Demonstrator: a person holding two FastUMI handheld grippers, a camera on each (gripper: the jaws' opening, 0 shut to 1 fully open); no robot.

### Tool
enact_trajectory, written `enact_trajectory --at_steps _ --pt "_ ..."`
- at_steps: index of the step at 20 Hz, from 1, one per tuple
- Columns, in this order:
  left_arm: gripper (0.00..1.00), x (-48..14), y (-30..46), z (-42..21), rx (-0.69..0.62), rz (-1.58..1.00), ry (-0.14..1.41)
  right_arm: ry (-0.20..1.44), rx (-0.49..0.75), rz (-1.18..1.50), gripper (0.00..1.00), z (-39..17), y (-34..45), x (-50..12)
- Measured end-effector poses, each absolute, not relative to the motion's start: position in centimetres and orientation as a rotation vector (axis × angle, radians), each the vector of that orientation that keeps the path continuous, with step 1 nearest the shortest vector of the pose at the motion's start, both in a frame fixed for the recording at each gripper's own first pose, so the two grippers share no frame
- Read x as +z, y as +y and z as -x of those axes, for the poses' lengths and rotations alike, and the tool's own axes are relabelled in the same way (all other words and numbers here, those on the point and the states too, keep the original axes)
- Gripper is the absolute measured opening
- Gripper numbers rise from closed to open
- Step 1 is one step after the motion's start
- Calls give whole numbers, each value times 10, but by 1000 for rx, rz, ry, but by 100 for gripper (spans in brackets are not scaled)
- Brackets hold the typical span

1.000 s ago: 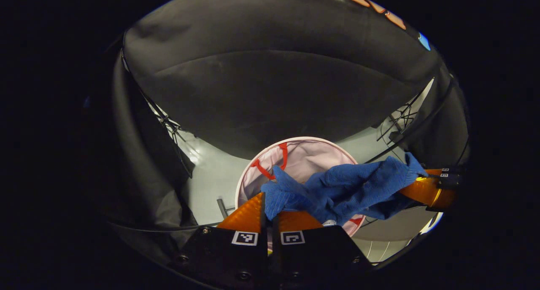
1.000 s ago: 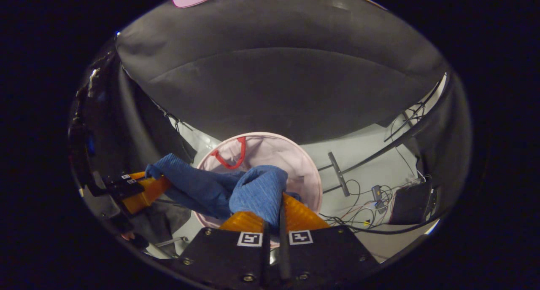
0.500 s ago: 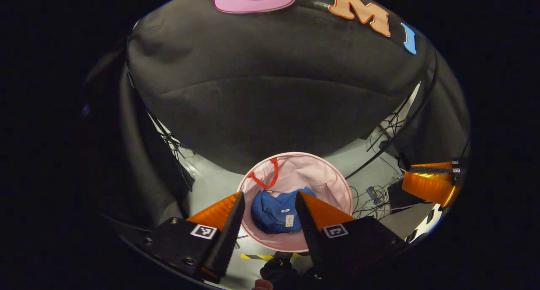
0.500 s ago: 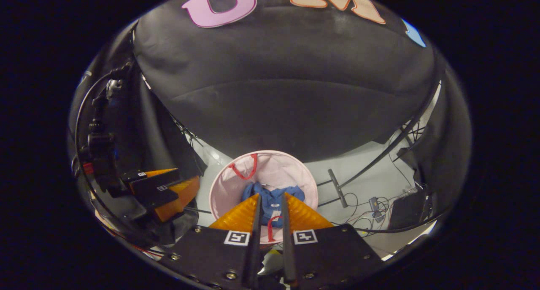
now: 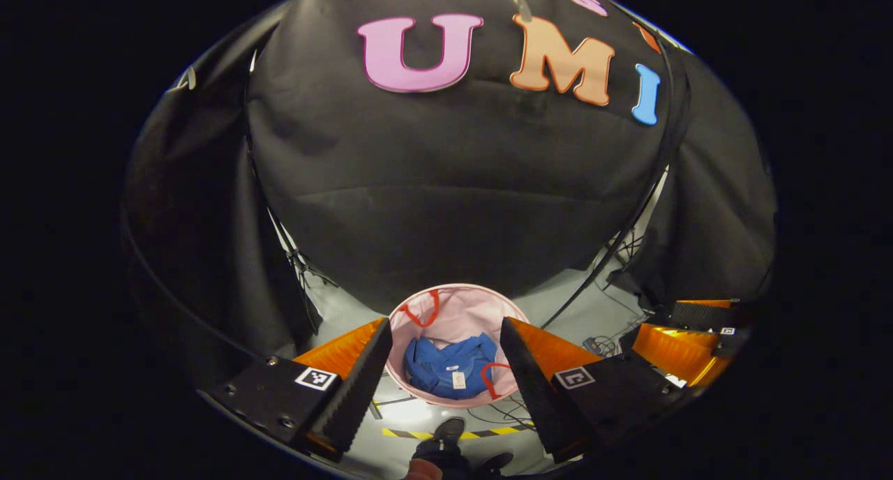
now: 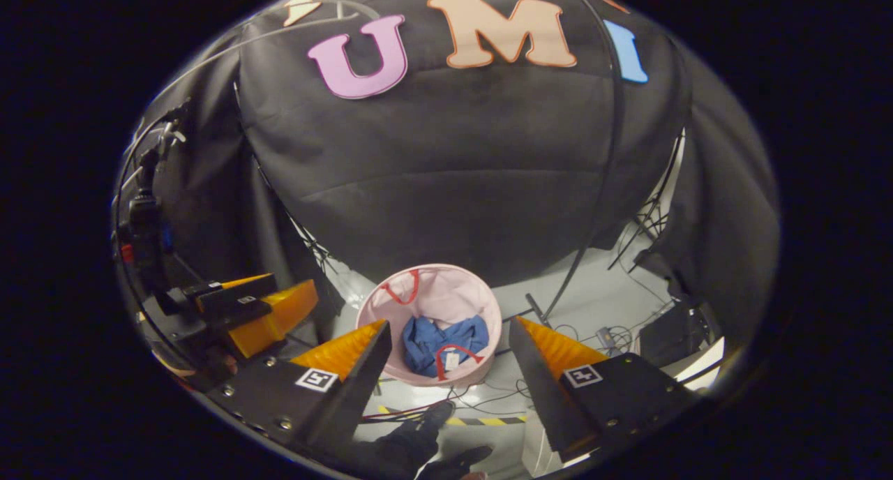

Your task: Grasp the clothes on the hanger with both hands and then place them into the laundry hamper below.

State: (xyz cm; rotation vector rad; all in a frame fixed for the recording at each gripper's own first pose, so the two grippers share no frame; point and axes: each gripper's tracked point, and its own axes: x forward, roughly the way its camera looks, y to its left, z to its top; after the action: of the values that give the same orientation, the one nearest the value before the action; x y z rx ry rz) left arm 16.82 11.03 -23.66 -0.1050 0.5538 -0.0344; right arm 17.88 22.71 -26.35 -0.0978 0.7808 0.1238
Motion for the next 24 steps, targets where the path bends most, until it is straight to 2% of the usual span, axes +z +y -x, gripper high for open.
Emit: enact_trajectory --at_steps 2,11,12,14,15,17,20,21,24 --pt "98 -214 107 -154 -28 137 517 716 120 90 98 -168 221 -235" --pt "98 -100 88 -98 16 172 327 383 156 68 100 -124 230 -59" --pt "98 -87 87 -93 17 165 300 339 162 69 97 -120 234 -36" --pt "98 -56 86 -84 17 162 240 251 174 66 100 -113 242 8" --pt "98 -40 87 -79 19 157 221 214 182 63 96 -109 243 26" --pt "96 -9 92 -71 25 138 173 154 206 38 100 -102 253 59" --pt "95 27 94 -66 30 89 112 101 245 -67 100 -93 265 94" --pt "97 37 92 -62 26 68 91 80 244 -101 96 -90 263 103" --pt "95 60 77 -53 -3 25 21 38 198 -129 100 -91 238 120"
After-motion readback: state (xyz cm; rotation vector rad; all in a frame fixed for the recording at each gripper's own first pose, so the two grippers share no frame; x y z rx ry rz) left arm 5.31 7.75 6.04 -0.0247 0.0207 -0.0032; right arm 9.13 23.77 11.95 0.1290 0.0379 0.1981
